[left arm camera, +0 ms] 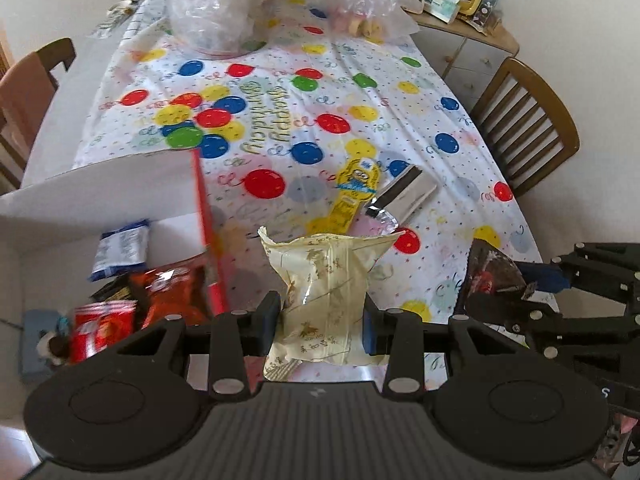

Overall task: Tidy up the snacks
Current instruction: 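Carry the cream bun and chocolate packet over into the white box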

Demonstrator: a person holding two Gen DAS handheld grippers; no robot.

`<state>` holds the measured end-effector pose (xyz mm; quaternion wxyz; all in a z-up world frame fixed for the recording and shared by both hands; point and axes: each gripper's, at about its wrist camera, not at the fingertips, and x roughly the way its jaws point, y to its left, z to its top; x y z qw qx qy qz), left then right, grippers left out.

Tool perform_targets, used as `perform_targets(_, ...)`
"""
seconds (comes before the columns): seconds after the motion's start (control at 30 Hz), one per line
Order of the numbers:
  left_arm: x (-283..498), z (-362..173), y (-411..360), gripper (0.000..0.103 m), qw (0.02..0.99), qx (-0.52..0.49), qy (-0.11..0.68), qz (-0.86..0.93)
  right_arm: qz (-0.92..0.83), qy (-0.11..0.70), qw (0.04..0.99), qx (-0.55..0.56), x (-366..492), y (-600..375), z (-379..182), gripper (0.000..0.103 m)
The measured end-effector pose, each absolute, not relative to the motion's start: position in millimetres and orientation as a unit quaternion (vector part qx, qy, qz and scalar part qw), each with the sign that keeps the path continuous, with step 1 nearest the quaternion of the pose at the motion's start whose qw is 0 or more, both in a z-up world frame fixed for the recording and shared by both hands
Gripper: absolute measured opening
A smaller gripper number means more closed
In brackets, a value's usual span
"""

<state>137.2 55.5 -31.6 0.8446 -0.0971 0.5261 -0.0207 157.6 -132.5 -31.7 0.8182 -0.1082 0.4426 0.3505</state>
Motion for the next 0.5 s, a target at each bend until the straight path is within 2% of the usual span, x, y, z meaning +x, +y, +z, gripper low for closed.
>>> perform_targets(0.5, 86.8, -19.7, 158.4, 0.039, 0.848, -0.111, 0.517, 0.033, 0.396, 0.431, 0.800, -0.132, 123.3, -30.6, -27.1, 0.029)
